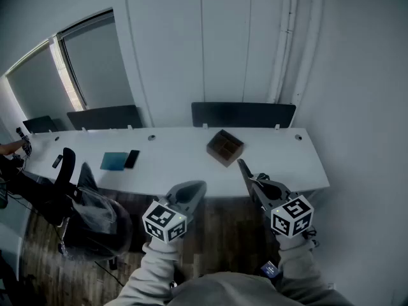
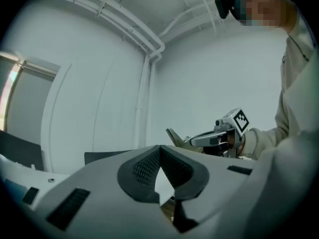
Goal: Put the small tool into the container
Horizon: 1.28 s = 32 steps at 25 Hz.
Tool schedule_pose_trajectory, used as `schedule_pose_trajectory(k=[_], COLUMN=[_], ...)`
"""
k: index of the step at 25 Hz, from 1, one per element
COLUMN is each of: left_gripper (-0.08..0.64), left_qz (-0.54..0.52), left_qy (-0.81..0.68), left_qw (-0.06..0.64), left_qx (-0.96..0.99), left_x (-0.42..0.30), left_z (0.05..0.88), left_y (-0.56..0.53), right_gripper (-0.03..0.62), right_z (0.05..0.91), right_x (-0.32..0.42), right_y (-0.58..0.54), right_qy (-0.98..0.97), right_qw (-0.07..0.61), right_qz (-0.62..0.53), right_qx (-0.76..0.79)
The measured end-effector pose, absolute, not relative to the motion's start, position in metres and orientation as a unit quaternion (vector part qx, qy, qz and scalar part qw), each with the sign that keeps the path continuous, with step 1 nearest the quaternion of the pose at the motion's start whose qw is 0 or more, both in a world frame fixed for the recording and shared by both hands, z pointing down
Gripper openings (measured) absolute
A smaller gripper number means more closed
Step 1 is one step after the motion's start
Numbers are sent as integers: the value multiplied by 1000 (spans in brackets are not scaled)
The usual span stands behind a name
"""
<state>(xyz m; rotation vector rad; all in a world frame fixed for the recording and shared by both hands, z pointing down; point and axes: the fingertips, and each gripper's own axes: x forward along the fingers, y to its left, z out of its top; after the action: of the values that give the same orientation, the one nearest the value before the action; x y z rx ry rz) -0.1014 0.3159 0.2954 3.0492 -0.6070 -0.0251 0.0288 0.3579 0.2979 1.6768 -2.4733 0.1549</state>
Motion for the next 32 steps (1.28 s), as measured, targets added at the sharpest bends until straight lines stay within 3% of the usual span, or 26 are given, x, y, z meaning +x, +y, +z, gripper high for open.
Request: schedule_pose_trajectory(k=[22, 32], left_gripper=[2, 2], left_qz=[1, 15], left_qy=[-191, -202], left_qw=[28, 42], left_qx=[981, 978], left_x=[-89, -49], left_z=[311, 331], left_y=[299, 287], right_gripper=[21, 21], right_z=[328, 349], right_x=[49, 93], right_y=[344, 337], right_qy=[-825, -825], right_qw=[78, 67], right_qz=[97, 119], right_qx=[552, 548])
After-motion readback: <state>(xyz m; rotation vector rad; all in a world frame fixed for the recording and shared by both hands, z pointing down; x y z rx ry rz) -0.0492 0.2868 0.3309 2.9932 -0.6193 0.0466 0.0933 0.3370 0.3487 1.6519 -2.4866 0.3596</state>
